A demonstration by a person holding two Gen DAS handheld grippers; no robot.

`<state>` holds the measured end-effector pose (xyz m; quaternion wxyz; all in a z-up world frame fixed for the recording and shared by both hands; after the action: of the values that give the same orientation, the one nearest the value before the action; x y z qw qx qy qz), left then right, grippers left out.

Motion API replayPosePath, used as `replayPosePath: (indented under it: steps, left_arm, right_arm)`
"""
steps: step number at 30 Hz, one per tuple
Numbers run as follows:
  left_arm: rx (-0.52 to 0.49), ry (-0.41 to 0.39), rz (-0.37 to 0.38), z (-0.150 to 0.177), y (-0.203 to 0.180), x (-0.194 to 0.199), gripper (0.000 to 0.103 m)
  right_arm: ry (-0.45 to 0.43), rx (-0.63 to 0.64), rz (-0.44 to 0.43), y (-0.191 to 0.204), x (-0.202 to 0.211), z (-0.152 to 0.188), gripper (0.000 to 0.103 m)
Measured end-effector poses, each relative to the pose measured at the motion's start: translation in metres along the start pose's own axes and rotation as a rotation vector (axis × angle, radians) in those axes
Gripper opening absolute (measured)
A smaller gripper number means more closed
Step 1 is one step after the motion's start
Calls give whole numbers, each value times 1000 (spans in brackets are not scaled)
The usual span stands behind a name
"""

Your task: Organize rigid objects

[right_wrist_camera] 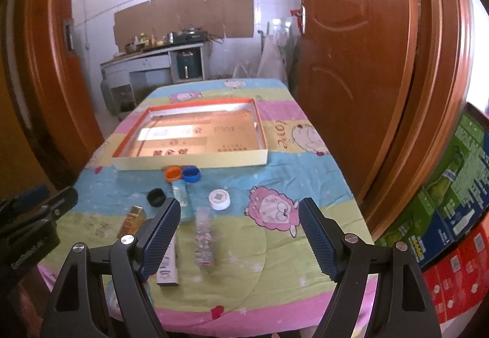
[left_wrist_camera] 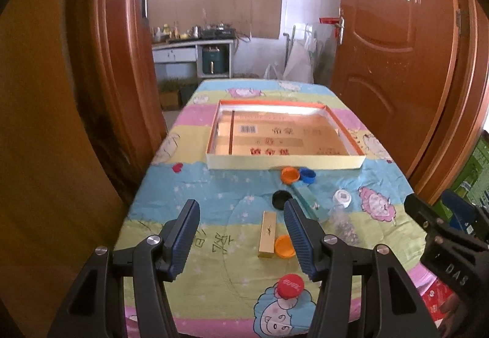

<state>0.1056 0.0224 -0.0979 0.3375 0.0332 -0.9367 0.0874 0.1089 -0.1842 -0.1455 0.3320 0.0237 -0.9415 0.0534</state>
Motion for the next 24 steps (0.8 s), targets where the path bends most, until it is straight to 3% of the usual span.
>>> replayPosePath:
  steps: [6, 11, 13, 24]
  left_arm:
    - [-49, 70, 19, 19, 2, -31, 58]
    - [-57, 156, 81, 35, -10, -57, 57]
    - [-70, 179, 83, 40, -15, -69, 50]
    - [-63, 313, 92, 53, -20, -123, 31]
  right_arm:
    - [51, -33, -27, -10, -27, 14, 81]
    - [97, -28, -88, 0, -48, 25, 81]
    - [117, -25, -105, 5, -56, 30, 81]
    - [186, -24, -152, 26, -83, 39, 81]
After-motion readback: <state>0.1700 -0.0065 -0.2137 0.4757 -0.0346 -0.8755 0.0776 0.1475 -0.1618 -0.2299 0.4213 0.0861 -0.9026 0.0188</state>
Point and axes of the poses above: each gripper's, at about its wrist camera, not at the fingertips, and x roughly against the way its jaws point, y to its left, z to its underside, the point moved 9 cm from there along -x, roughly the way its jaws point, and after that the axes turned 9 degrees about x, right-handed, at the moved point
